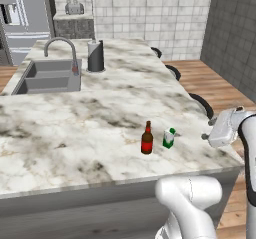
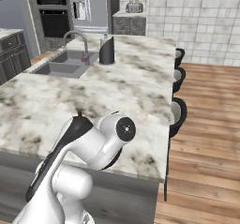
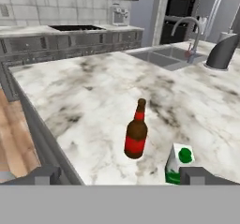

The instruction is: Move the drinks to the dining counter.

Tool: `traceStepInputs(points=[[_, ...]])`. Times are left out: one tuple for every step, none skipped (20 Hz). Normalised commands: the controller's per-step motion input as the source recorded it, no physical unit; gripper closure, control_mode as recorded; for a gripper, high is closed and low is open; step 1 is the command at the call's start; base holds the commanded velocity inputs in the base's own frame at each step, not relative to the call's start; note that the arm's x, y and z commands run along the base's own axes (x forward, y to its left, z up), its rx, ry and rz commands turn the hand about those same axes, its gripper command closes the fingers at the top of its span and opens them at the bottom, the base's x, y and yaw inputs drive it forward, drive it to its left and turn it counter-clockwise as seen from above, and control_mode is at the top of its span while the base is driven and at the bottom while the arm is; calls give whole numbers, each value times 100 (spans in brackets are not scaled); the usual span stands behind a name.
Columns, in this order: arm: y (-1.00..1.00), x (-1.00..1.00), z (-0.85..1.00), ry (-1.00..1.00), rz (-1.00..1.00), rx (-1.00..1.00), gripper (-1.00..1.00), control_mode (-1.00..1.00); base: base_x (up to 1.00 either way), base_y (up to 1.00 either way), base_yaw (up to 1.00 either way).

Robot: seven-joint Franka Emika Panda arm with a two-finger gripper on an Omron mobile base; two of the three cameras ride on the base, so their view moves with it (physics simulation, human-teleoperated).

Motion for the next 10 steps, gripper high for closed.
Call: traceStepInputs(points=[[0,-54,-8,-1,19,0,-100,-100,0,0,0],[0,-44,-11,0,17,0,-100,-100,0,0,0],[0,-31,-10,0,15,0,-100,-100,0,0,0],[0,-26,-9,0,14,0,-100,-100,0,0,0],[0,-11,-5,2,9,0,-100,-100,0,0,0],[0,0,0,3,2,0,-100,-100,0,0,0],[0,0,0,0,0,0,-100,-100,0,0,0],[0,0,0,0,0,0,-100,100,0,0,0],[0,0,0,0,0,0,-100,100,0,0,0],[0,0,0,0,0,0,-100,100,0,0,0]])
